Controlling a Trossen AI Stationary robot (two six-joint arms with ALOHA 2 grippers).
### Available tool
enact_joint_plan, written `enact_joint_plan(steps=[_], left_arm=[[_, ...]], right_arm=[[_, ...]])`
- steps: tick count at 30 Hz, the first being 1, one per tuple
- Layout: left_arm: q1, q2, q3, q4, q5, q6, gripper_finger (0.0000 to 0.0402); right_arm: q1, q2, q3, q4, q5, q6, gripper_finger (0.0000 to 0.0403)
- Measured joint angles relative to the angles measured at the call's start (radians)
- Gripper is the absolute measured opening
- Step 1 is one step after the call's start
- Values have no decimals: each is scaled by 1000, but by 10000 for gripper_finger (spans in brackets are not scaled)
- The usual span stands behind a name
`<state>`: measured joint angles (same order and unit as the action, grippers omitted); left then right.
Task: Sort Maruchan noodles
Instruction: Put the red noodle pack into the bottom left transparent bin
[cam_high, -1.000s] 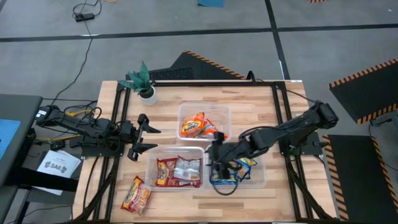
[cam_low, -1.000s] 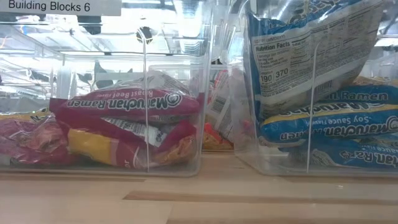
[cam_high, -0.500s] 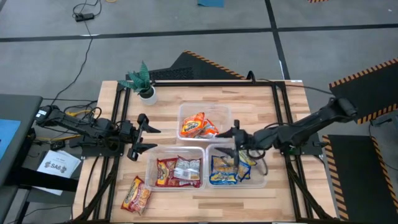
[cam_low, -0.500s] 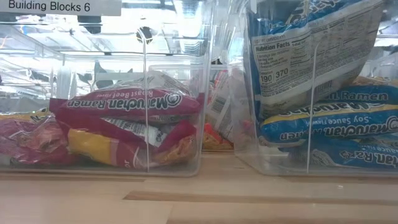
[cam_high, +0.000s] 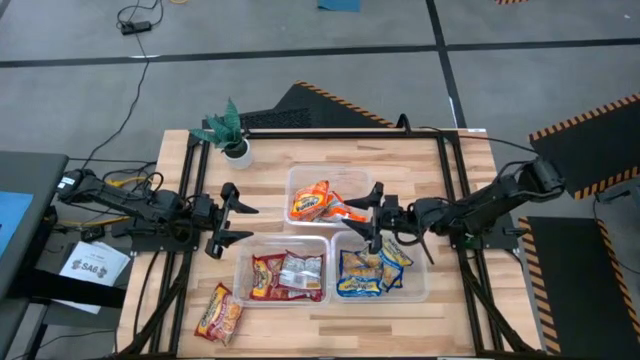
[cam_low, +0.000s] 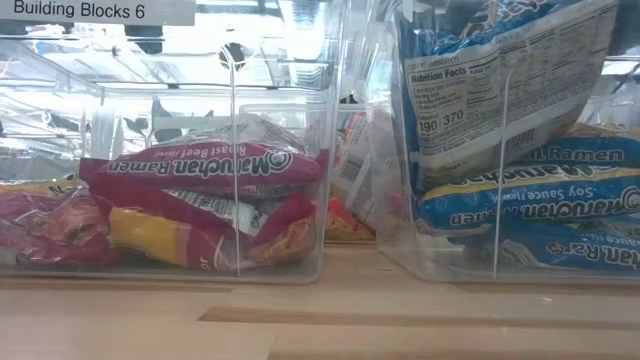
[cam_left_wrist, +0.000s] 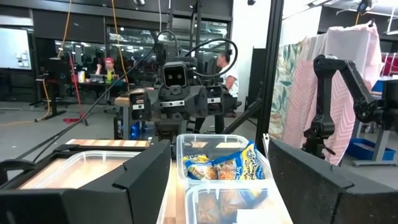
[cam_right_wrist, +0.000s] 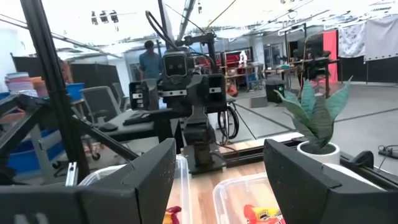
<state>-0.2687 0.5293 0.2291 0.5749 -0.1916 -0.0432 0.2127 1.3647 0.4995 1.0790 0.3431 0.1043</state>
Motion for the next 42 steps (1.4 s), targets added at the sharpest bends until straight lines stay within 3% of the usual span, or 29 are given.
enact_joint_plan(steps=[18, 24, 27, 30, 33, 37, 42], left_arm=[[0, 0, 0, -32, 16, -21, 257], [-10, 1, 46, -32, 299, -236, 257], [-68, 14, 94, -67, 326, -238, 257], [-156, 48, 169, -208, 242, -206, 257], [-248, 105, 306, -467, 103, -252, 257], [-384, 230, 519, -856, 2, -454, 257], [-561, 423, 744, -1173, -1, -800, 257]], right_arm=[[9, 0, 0, -1, -4, 0, 265], [9, 0, 0, -2, -4, 1, 265], [9, 0, 0, -2, -4, 1, 265], [9, 0, 0, -2, -4, 1, 265], [7, 0, 0, -3, -5, 0, 265], [7, 0, 0, -5, -4, 0, 265], [7, 0, 0, -9, -4, 0, 265]])
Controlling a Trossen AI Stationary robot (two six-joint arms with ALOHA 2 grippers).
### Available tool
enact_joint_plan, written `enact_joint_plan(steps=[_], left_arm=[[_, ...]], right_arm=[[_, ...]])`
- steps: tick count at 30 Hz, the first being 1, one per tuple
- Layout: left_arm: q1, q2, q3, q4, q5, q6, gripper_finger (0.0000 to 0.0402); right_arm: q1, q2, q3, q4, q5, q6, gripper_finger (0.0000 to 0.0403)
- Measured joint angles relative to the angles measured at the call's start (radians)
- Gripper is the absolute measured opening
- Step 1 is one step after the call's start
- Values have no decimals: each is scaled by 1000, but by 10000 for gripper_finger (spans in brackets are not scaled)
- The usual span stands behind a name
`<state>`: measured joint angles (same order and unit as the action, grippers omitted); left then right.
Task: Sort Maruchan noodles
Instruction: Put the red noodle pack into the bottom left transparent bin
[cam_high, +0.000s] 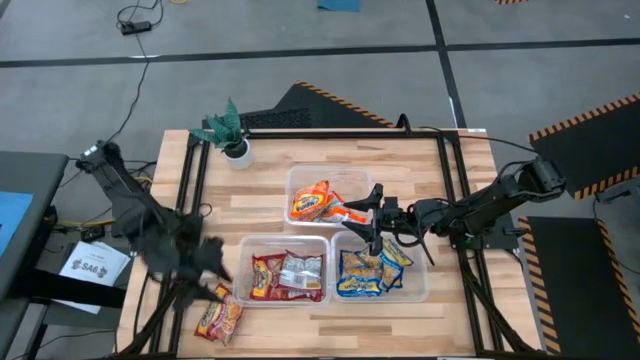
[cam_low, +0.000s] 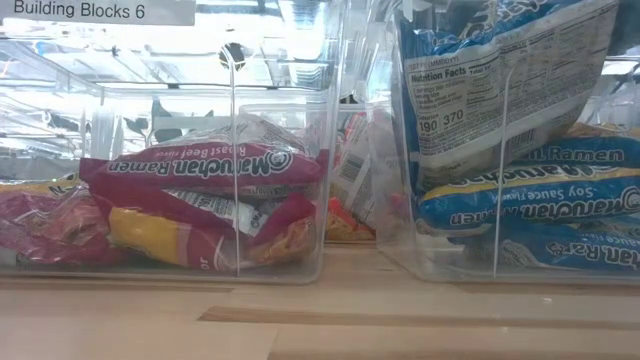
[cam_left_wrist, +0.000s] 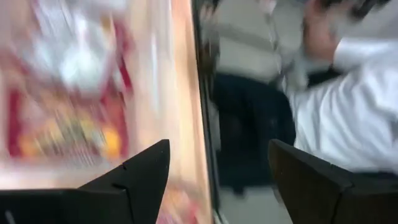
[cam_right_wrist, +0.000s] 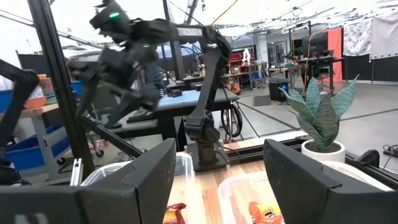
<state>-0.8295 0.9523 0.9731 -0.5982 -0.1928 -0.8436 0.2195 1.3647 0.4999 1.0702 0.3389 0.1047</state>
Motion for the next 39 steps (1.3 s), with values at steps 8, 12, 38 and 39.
enact_joint_plan(steps=[8, 12, 38, 39], left_arm=[[-239, 313, 122, -118, -48, -306, 257], [-288, 472, 121, -213, -33, -399, 257], [-283, 720, 118, -268, -77, -339, 257], [-279, 720, 118, -266, -77, -339, 257]], right_arm=[[0, 0, 0, -5, 0, 0, 265], [-1, 0, 0, -18, 0, 0, 265], [-26, 0, 0, -46, 0, 3, 265], [-26, 0, 0, -46, 0, 3, 265]])
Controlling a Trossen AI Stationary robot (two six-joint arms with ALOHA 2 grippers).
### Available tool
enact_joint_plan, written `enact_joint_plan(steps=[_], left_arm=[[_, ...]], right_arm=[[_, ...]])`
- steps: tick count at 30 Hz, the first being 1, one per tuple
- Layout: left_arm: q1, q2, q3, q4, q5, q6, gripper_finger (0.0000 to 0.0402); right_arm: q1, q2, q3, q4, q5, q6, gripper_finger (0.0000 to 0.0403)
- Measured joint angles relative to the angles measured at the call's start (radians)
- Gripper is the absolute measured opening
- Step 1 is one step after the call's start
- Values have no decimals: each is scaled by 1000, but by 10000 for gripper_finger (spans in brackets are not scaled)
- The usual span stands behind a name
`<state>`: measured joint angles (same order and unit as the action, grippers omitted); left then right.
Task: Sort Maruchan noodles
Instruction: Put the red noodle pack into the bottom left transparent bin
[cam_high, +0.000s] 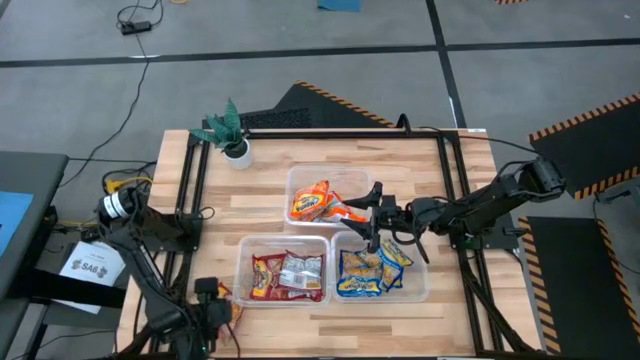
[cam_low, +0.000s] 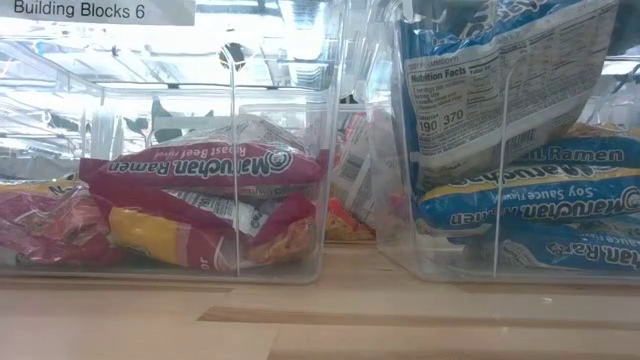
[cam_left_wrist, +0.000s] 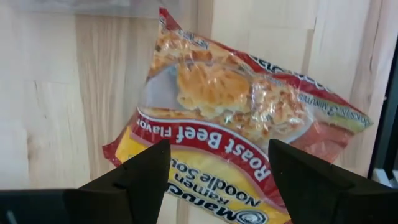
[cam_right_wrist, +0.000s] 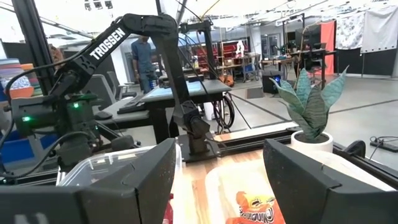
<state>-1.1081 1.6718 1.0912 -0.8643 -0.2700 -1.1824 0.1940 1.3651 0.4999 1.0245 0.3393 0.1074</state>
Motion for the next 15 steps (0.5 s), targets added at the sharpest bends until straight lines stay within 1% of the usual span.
enact_joint_plan(steps=[3, 7, 12, 15], left_arm=[[8, 9, 0, 8, 4, -3, 257], [10, 56, 1, 11, 60, 13, 257], [10, 99, 5, 14, 86, 33, 255], [11, 96, 3, 14, 100, 18, 238]], right_arm=[[0, 0, 0, 0, 0, 0, 265], [0, 0, 0, 0, 0, 0, 265], [0, 0, 0, 0, 0, 1, 265], [0, 0, 0, 0, 0, 18, 265]])
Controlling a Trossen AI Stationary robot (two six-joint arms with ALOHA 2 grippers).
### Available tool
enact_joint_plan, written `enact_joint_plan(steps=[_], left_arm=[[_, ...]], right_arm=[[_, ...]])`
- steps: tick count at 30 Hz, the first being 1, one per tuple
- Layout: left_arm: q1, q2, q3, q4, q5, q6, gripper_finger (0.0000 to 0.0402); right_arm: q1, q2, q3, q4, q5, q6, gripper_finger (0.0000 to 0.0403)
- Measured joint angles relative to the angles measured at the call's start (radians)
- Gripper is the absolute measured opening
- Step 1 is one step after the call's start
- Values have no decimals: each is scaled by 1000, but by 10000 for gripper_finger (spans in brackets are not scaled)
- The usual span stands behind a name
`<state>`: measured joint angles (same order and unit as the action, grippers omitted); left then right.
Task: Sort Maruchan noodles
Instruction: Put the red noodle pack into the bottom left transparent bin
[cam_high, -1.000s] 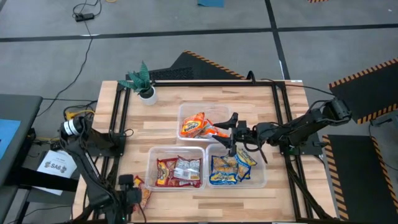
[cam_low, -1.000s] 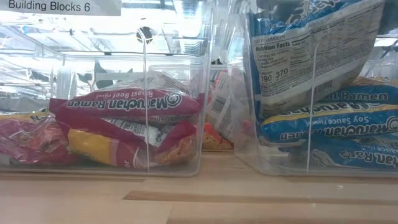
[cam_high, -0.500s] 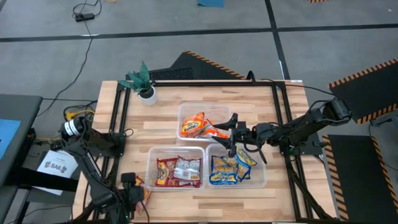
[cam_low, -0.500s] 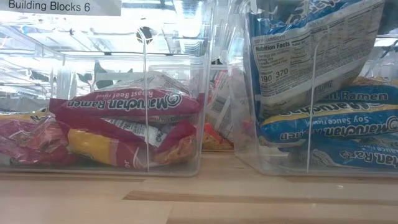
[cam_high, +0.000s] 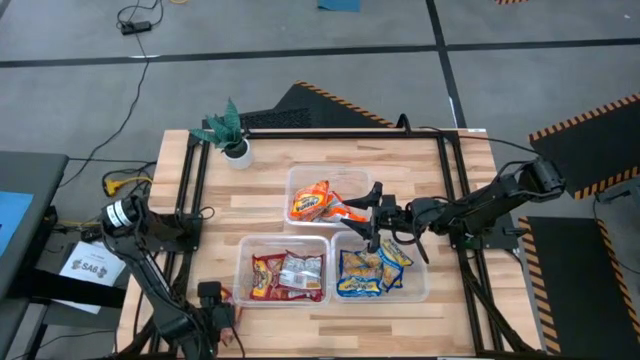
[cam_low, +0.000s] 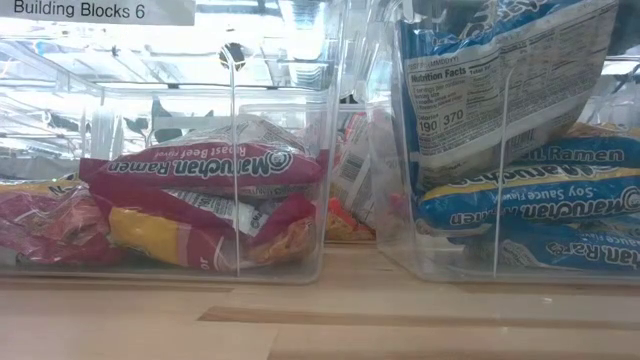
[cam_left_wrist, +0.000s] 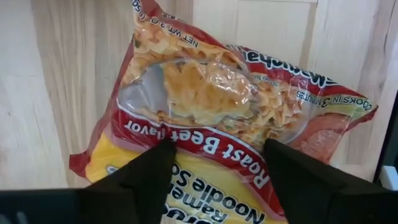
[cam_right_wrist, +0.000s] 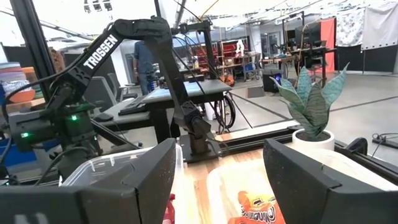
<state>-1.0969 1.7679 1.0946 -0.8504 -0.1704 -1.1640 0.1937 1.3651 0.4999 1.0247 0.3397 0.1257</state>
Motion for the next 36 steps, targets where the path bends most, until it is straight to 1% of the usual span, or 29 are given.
enact_joint_plan(steps=[2, 3, 5, 8, 9, 10, 18, 23, 26, 27, 29, 32, 34, 36], left_arm=[[6, -4, 3, 1, 17, -7, 210], [10, -7, 6, 1, 30, -9, 189], [22, -11, 16, -1, 52, -7, 138], [41, -9, 46, -19, 98, 28, 45], [48, -7, 58, -24, 114, 42, 23], [54, -4, 72, -30, 124, 51, 15], [78, -3, 208, -132, 161, 153, 3], [75, -4, 345, -216, 207, 187, 2], [70, -5, 449, -262, 200, 235, 1], [67, -5, 484, -278, 177, 262, 1], [63, -6, 564, -317, 98, 349, 1], [63, -8, 667, -368, -52, 549, 1], [65, -21, 704, -387, -170, 703, 0], [82, -51, 708, -387, -266, 834, 0]], right_arm=[[0, 0, 0, 0, 0, 5, 265], [0, 0, 0, 0, 0, 5, 265], [0, 0, 0, 0, 0, 5, 265], [0, 0, 0, 0, 0, 5, 265], [0, 0, 0, 0, 0, 5, 265], [0, 0, 0, 0, 0, 5, 265], [0, 0, 0, -2, 0, 5, 265], [0, 0, 0, -2, 0, 6, 265], [0, 0, 0, -2, 0, 6, 265], [0, 0, 0, -2, 0, 6, 265], [0, 0, 0, -2, 0, 6, 265], [0, 0, 0, -3, 0, 8, 265], [0, 0, 0, -3, 0, 8, 265], [0, 0, 0, -6, 0, 8, 265]])
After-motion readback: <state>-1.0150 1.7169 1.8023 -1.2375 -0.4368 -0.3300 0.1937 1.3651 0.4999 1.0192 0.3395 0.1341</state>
